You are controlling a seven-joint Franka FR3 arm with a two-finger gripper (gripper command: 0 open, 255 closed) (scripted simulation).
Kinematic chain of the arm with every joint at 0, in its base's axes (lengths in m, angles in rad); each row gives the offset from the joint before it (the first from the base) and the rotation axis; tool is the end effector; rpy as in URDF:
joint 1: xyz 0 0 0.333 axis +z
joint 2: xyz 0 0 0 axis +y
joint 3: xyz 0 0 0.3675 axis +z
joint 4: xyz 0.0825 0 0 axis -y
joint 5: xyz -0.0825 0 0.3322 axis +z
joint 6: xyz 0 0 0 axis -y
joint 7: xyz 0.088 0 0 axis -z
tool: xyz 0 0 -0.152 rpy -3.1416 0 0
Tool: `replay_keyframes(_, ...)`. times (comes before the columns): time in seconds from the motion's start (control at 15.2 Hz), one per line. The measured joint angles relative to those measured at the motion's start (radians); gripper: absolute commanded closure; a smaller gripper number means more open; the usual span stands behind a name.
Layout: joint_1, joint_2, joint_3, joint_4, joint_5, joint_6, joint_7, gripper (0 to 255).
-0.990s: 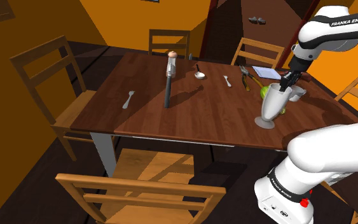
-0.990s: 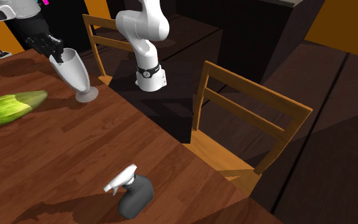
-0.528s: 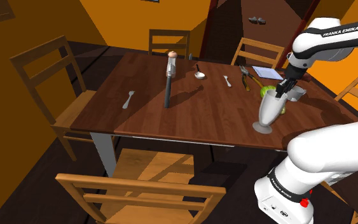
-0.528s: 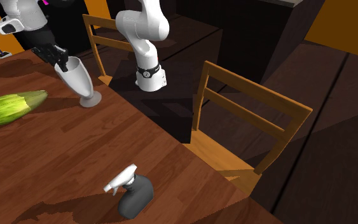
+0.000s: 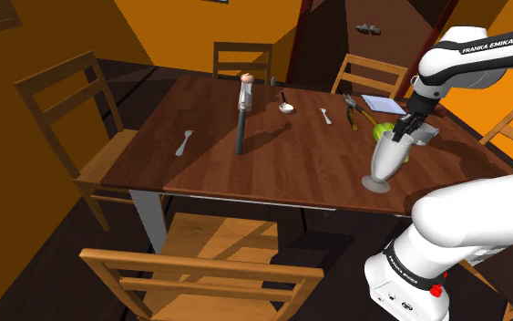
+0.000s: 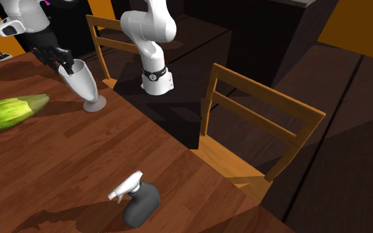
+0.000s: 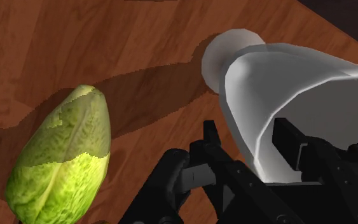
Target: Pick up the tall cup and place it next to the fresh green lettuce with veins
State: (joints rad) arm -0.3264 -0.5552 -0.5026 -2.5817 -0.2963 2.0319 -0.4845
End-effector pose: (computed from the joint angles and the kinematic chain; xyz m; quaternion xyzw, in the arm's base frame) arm 0.1835 -0.2551 0.4404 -0.9976 0.0675 0.0151 0.0074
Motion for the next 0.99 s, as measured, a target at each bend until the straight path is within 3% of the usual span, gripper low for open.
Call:
replay_keyframes(0.33,0.0,0.0,0.0,0.0,0.0,0.0,0.0,0)
replay_keyframes(0.66,0.004,-0.036,0.032,0.088,0.018,-0.122,0.001,0)
replay_keyframes(0.99,0.005,-0.038,0.034,0.101,0.02,-0.138,-0.001,0)
